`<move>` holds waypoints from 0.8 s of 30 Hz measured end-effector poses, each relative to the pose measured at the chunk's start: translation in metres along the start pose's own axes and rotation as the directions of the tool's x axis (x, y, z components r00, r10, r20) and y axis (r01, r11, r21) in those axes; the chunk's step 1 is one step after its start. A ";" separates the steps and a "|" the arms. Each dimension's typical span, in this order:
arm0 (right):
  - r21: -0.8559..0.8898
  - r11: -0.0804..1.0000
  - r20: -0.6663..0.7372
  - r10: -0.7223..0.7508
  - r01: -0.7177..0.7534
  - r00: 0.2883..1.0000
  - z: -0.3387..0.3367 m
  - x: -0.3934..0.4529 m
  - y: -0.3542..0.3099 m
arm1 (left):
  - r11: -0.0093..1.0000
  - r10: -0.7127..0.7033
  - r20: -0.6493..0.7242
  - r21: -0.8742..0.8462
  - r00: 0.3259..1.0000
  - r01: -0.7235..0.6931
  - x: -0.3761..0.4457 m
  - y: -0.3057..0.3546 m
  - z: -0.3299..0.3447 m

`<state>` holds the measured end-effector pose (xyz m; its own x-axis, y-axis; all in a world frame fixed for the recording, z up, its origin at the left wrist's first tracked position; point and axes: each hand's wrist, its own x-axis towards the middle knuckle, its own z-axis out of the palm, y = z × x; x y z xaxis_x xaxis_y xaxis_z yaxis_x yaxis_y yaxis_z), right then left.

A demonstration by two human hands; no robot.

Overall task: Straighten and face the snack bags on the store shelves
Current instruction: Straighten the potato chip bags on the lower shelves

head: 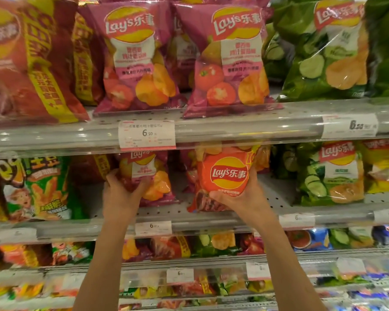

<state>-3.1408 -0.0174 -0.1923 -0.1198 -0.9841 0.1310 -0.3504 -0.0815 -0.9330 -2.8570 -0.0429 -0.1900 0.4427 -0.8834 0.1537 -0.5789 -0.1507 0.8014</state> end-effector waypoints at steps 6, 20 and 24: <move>-0.005 1.000 -0.016 0.025 -0.025 1.000 0.003 0.007 0.003 | 0.981 -0.123 0.223 -0.122 0.967 0.153 0.022 -0.004 -0.003; -0.020 0.999 -0.201 0.026 -0.031 0.979 -0.026 -0.004 -0.002 | 0.865 0.023 0.257 -0.490 0.966 0.110 -0.005 0.002 -0.011; 0.002 1.000 -0.268 0.024 -0.025 0.963 -0.047 -0.016 0.001 | 0.846 0.096 0.285 -0.529 0.954 0.073 -0.025 0.021 -0.002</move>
<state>-3.1828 0.0054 -0.1797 -0.3725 -0.9077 0.1932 -0.3457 -0.0574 -0.9366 -2.8784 -0.0231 -0.1760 0.1721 -0.9833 0.0587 -0.0952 0.0427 0.9945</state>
